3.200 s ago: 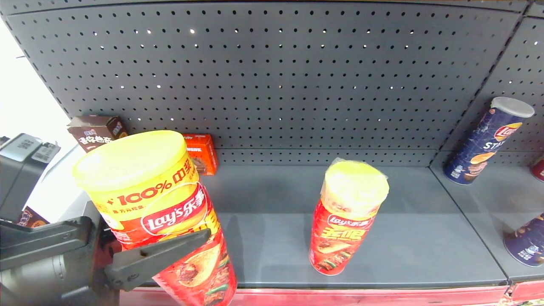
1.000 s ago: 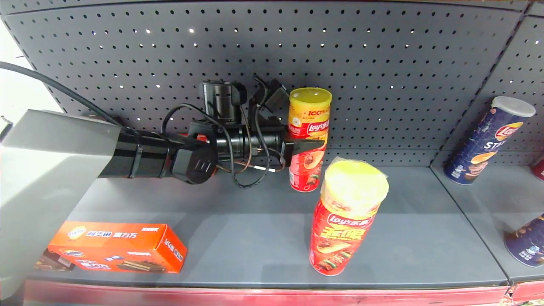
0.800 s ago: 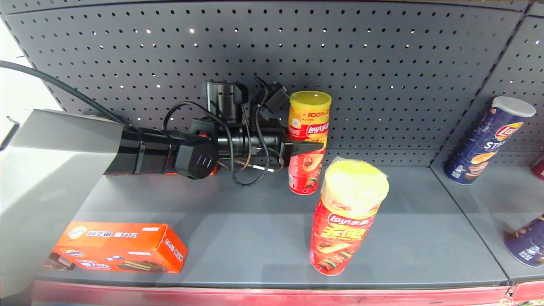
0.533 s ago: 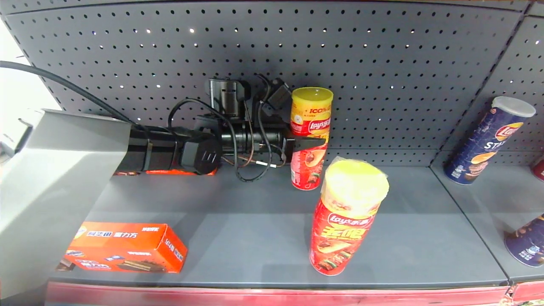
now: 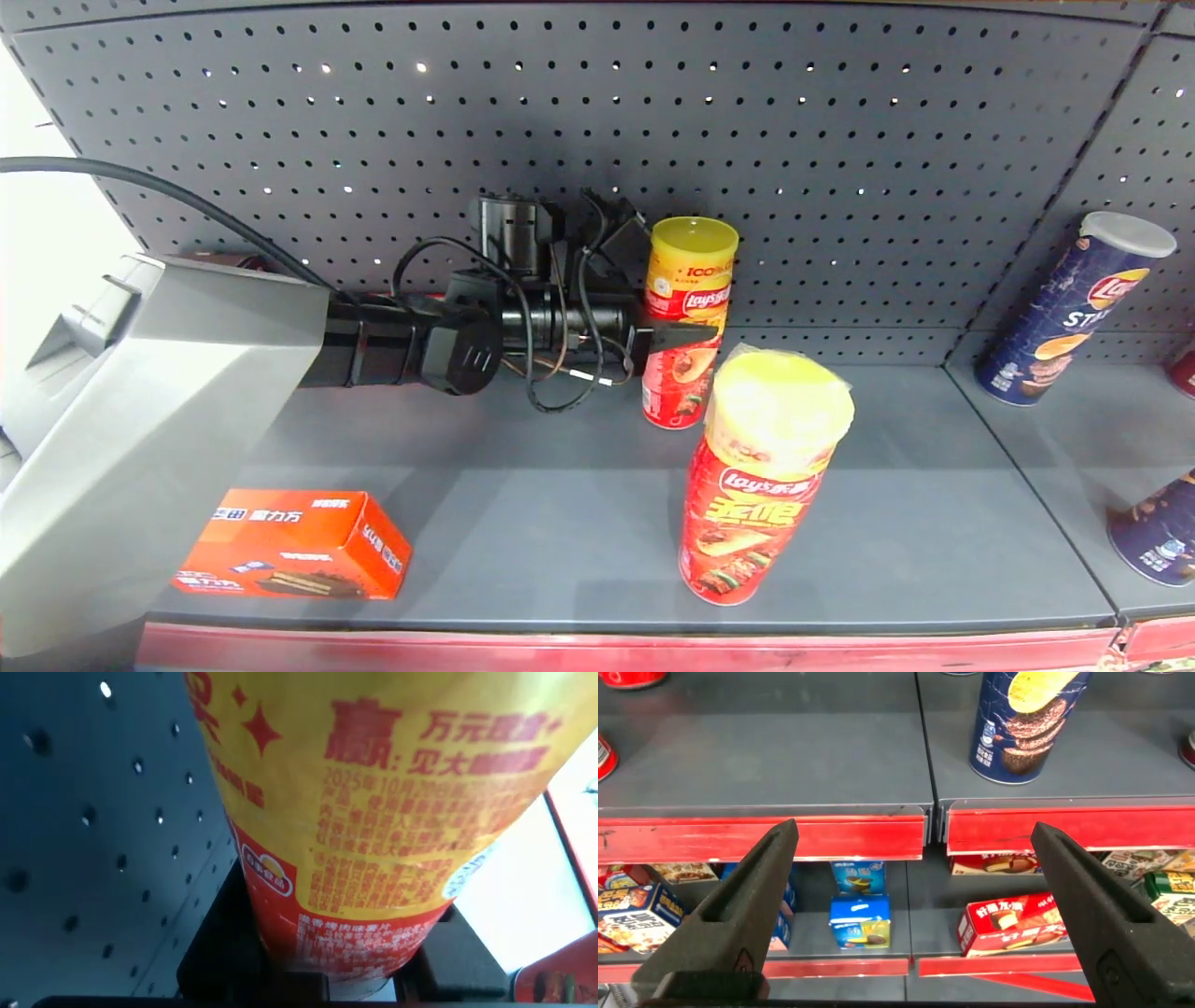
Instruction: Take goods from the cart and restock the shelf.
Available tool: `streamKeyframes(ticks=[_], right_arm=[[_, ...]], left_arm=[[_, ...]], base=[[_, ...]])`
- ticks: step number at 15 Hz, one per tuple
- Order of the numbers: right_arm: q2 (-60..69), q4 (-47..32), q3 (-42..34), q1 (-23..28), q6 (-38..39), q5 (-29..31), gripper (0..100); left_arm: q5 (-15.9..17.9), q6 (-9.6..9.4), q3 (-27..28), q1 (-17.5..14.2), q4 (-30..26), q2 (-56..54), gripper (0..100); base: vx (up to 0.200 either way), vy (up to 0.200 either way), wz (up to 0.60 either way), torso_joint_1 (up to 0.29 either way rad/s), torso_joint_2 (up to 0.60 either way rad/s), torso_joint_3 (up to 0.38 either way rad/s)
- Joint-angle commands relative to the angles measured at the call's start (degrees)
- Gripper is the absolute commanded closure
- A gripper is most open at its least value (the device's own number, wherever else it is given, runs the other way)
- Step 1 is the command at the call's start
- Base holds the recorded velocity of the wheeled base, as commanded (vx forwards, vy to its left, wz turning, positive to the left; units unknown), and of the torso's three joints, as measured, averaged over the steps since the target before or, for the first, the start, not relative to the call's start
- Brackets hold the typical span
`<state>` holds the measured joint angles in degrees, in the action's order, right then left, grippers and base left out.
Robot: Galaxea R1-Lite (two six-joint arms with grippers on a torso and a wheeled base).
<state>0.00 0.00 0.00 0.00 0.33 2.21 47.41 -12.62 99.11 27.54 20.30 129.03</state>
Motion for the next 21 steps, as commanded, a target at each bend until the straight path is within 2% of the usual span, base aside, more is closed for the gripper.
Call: streamKeyframes(ticks=[1,2,3,7,10,11,13,16,17,18,21], right_arm=[[-0.09,0.00,0.00,0.00,0.02,-0.01,0],[-0.09,0.00,0.00,0.00,0.02,-0.01,0],[-0.09,0.00,0.00,0.00,0.02,-0.01,0],[-0.09,0.00,0.00,0.00,0.02,-0.01,0],[-0.09,0.00,0.00,0.00,0.02,-0.01,0],[-0.09,0.00,0.00,0.00,0.02,-0.01,0],[-0.09,0.00,0.00,0.00,0.02,-0.01,0],[-0.09,0.00,0.00,0.00,0.02,-0.01,0],[-0.09,0.00,0.00,0.00,0.02,-0.01,0],[-0.09,0.00,0.00,0.00,0.02,-0.01,0],[-0.09,0.00,0.00,0.00,0.02,-0.01,0]], left_arm=[[0.14,-0.04,-0.23,0.15,0.09,0.44,100],[0.14,-0.04,-0.23,0.15,0.27,0.44,100],[0.05,-0.04,-0.23,0.15,0.44,0.44,0],[-0.12,0.05,-3.40,-0.12,0.01,-2.11,0],[-1.09,-0.13,-11.04,-0.20,-0.08,-8.53,0],[-3.20,-0.30,-11.75,-0.20,-0.08,-9.14,0],[-10.85,-0.74,-12.10,0.50,-0.08,-9.76,0],[-13.83,-1.45,-11.92,0.59,-2.89,-11.08,0],[-16.38,-3.99,-12.27,0.59,-4.92,-12.04,0],[-17.00,-5.31,-12.36,0.50,-5.97,-12.75,0],[-18.93,-5.66,-12.10,0.15,-6.41,-13.45,0]], base=[[0.000,0.000,0.00,0.000,0.00,0.000],[0.000,0.000,0.00,0.000,0.00,0.000],[0.000,0.000,0.00,0.000,0.00,0.000],[0.000,0.000,0.00,0.000,0.00,0.000],[0.000,0.000,0.00,0.000,0.00,0.000],[0.000,0.000,0.00,0.000,0.00,0.000],[0.000,0.000,0.00,0.000,0.00,0.000],[0.000,0.000,0.00,0.000,0.00,0.000],[0.000,0.000,0.00,0.000,0.00,0.000],[0.000,0.000,0.00,0.000,0.00,0.000],[0.000,0.000,0.00,0.000,0.00,0.000]])
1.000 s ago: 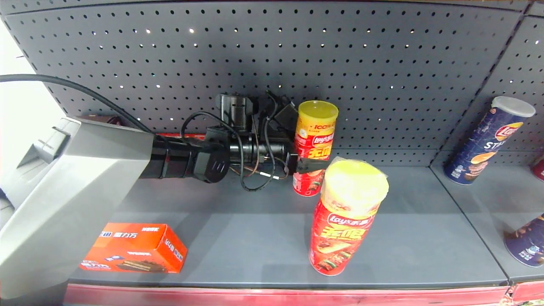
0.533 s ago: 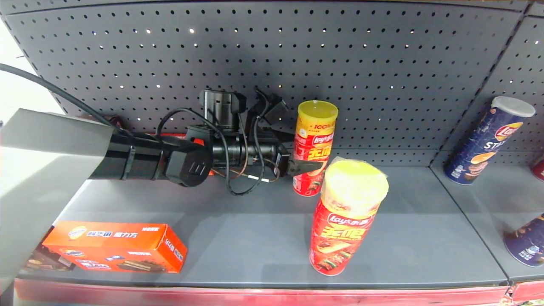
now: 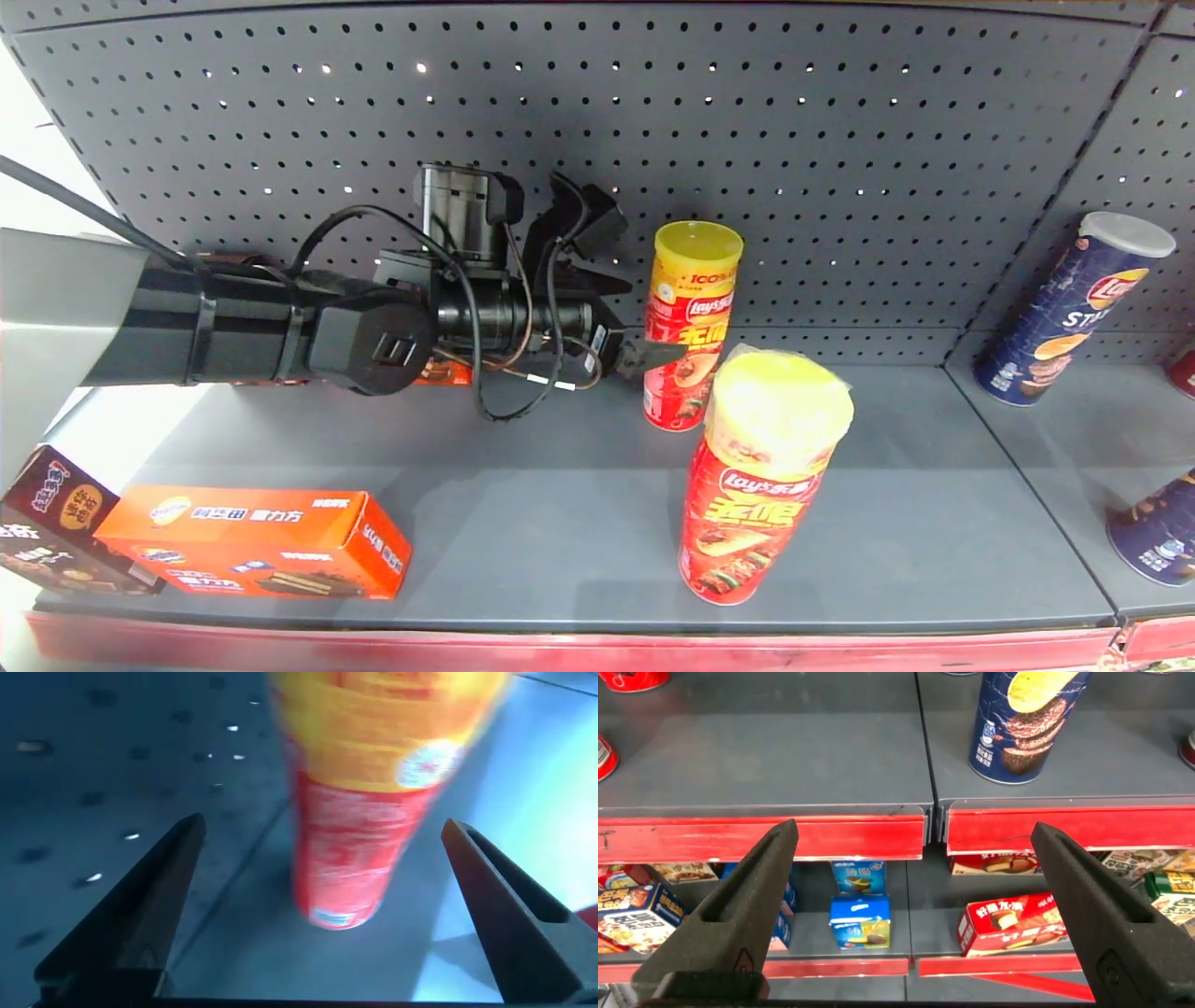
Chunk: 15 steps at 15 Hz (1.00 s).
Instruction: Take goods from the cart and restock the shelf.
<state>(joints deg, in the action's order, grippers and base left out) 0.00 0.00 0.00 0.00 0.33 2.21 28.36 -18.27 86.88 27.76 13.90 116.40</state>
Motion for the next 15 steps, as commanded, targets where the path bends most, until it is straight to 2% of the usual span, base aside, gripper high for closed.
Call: streamKeyframes(ticks=[1,7,11,15], right_arm=[[-0.09,0.00,0.00,0.00,0.02,-0.01,0],[-0.09,0.00,0.00,0.00,0.02,-0.01,0],[-0.09,0.00,0.00,0.00,0.02,-0.01,0],[-0.09,0.00,0.00,0.00,0.02,-0.01,0]], left_arm=[[-1.90,-0.01,0.22,-0.16,-0.01,-0.82,0],[-6.38,-0.01,-0.22,-0.60,-0.10,-1.70,0],[-7.44,-0.01,-0.40,-1.22,-0.10,-2.31,0],[-9.28,-0.10,-3.74,-2.09,0.08,-3.63,0]], base=[[0.000,0.000,0.00,0.000,0.00,0.000],[0.000,0.000,0.00,0.000,0.00,0.000],[0.000,0.000,0.00,0.000,0.00,0.000],[0.000,0.000,0.00,0.000,0.00,0.000]])
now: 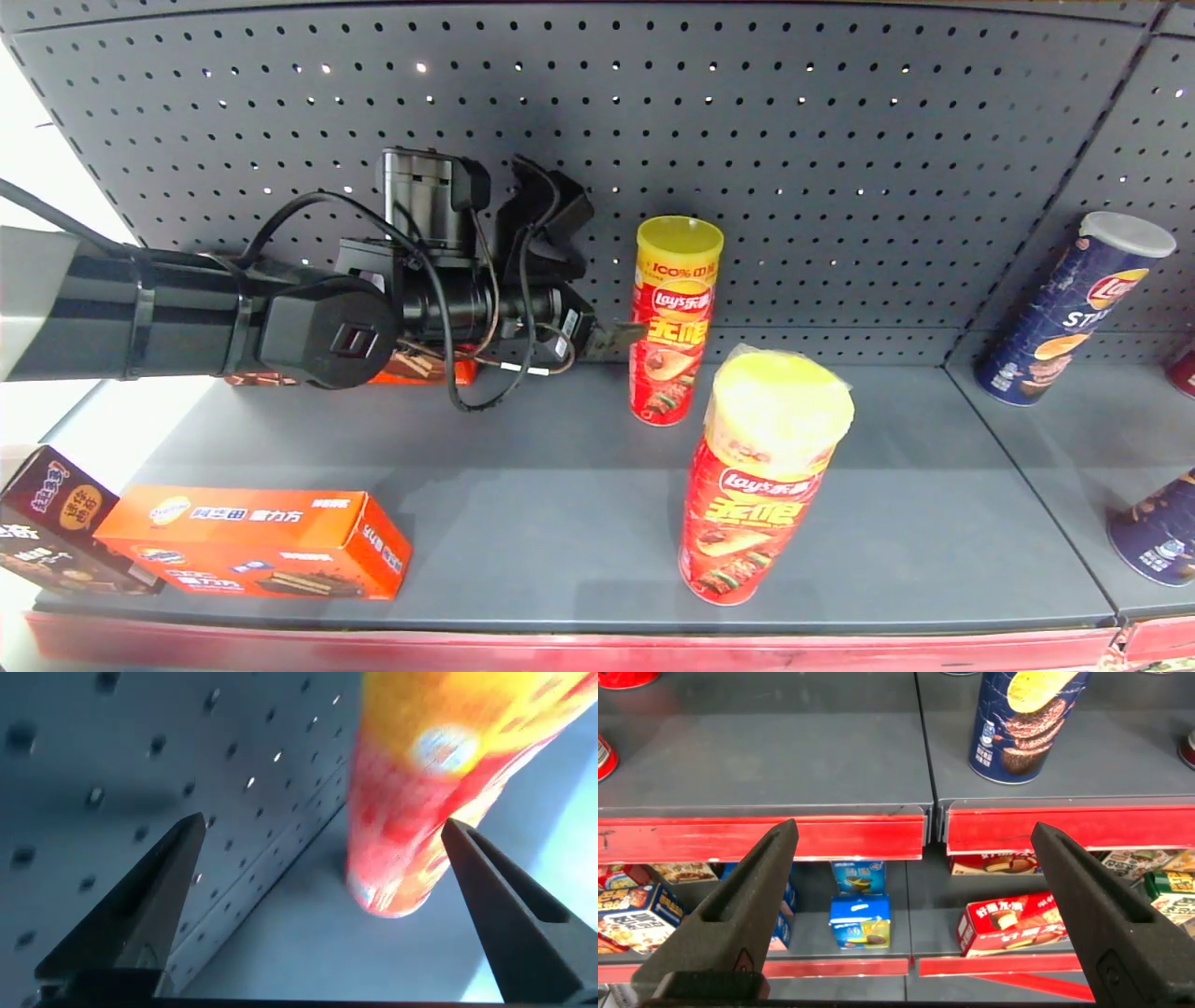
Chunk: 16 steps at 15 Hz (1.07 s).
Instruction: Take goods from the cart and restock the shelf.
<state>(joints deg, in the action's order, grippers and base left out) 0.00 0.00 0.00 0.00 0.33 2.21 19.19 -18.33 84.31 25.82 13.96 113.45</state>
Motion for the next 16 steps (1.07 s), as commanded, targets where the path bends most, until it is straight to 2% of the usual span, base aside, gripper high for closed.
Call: streamKeyframes(ticks=[1,5,6,7,8,9,10,11,13,16], right_arm=[[-0.09,0.00,0.00,0.00,0.02,-0.01,0],[-0.09,0.00,0.00,0.00,0.02,-0.01,0],[-0.09,0.00,0.00,0.00,0.02,-0.01,0],[-0.09,0.00,0.00,0.00,0.02,-0.01,0],[-0.09,0.00,0.00,0.00,0.02,-0.01,0],[-0.09,0.00,0.00,0.00,0.02,-0.01,0],[-0.09,0.00,0.00,0.00,0.02,-0.01,0],[-0.09,0.00,0.00,0.00,0.02,-0.01,0],[-0.09,0.00,0.00,0.00,0.02,-0.01,0],[-0.09,0.00,0.00,0.00,0.02,-0.01,0]], left_arm=[[-0.20,-0.03,-1.52,-0.16,0.10,-0.77,0],[-1.61,0.14,-7.76,0.02,0.90,-4.90,0],[-5.21,0.23,-8.64,0.55,1.33,-5.34,0],[-11.01,0.05,-9.25,1.25,1.33,-5.43,0],[-12.95,-0.03,-9.16,1.51,1.33,-5.43,0],[-12.95,-0.03,-9.16,1.51,1.33,-5.43,0],[-23.76,-0.03,-8.90,4.15,1.25,-5.25,0],[-29.38,-0.12,-8.81,5.91,1.33,-4.64,0],[-31.58,-0.03,-8.46,7.49,1.42,-2.88,0],[-32.11,0.40,-6.44,7.49,1.42,0.11,0]], base=[[0.000,0.000,0.00,0.000,0.00,0.000],[0.000,0.000,0.00,0.000,0.00,0.000],[0.000,0.000,0.00,0.000,0.00,0.000],[0.000,0.000,0.00,0.000,0.00,0.000],[0.000,0.000,0.00,0.000,0.00,0.000],[0.000,0.000,0.00,0.000,0.00,0.000],[0.000,0.000,0.00,0.000,0.00,0.000],[0.000,0.000,0.00,0.000,0.00,0.000],[0.000,0.000,0.00,0.000,0.00,0.000],[0.000,0.000,0.00,0.000,0.00,0.000]])
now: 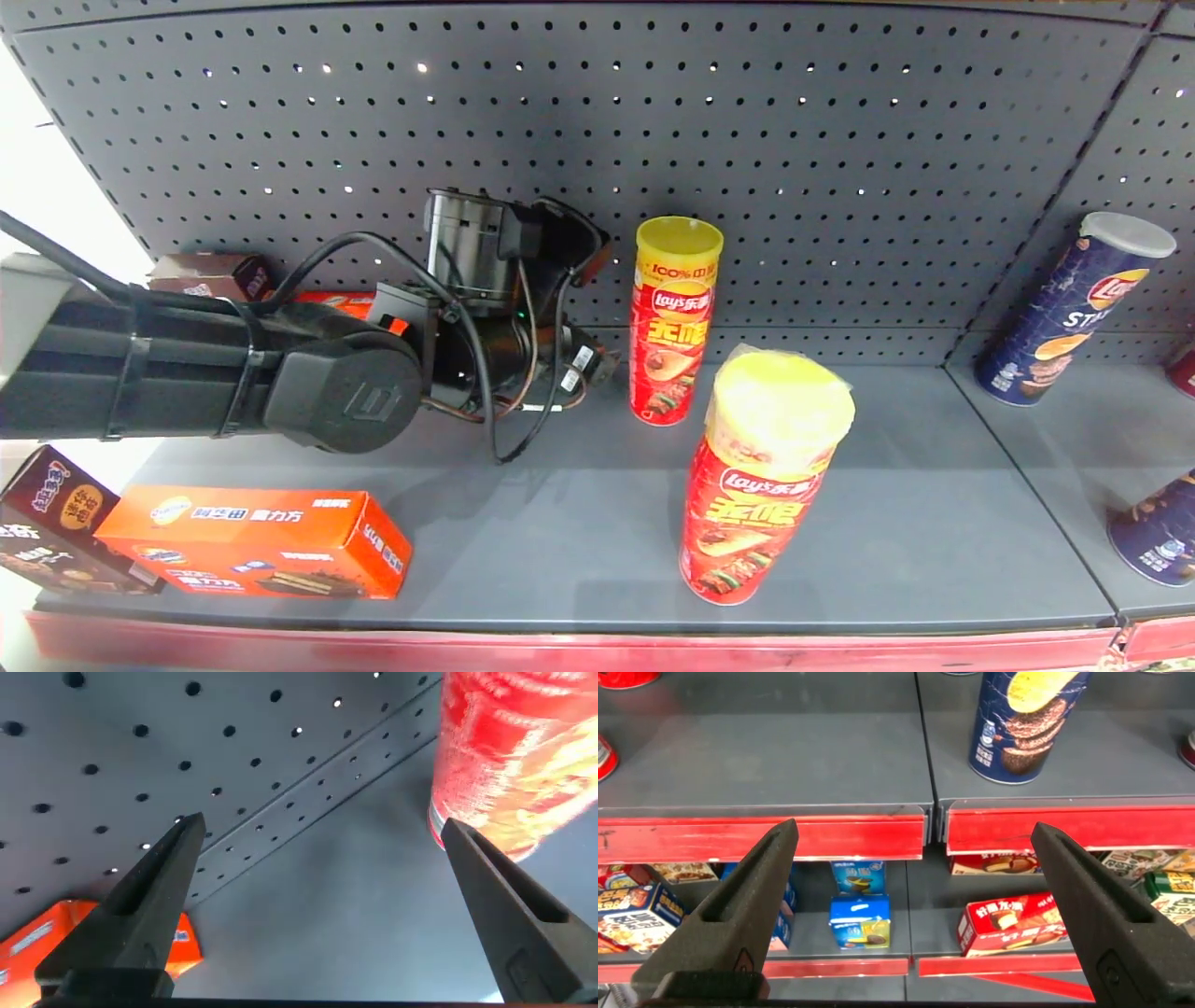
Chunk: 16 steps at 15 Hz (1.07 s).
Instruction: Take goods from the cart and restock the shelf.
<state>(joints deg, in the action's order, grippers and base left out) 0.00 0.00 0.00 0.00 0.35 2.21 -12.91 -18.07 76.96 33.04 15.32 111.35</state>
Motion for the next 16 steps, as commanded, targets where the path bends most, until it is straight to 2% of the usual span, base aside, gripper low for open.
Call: streamKeyframes(ticks=[1,6,9,16], right_arm=[[-0.09,0.00,0.00,0.00,0.00,-0.01,0],[-0.09,0.00,0.00,0.00,0.00,-0.01,0],[-0.09,0.00,0.00,0.00,0.00,-0.01,0],[-0.09,0.00,0.00,0.00,0.00,-0.01,0]], left_arm=[[-0.01,0.31,1.62,0.27,-0.03,2.91,0],[0.17,0.58,2.85,0.71,-0.03,3.88,0],[0.25,1.37,3.81,1.59,-0.12,4.40,0],[0.34,1.37,4.52,2.38,-0.21,4.84,0]], base=[[0.000,0.000,0.00,0.000,0.00,0.000],[0.000,0.000,0.00,0.000,0.00,0.000],[0.000,0.000,0.00,0.000,0.00,0.000],[0.000,0.000,0.00,0.000,0.00,0.000]])
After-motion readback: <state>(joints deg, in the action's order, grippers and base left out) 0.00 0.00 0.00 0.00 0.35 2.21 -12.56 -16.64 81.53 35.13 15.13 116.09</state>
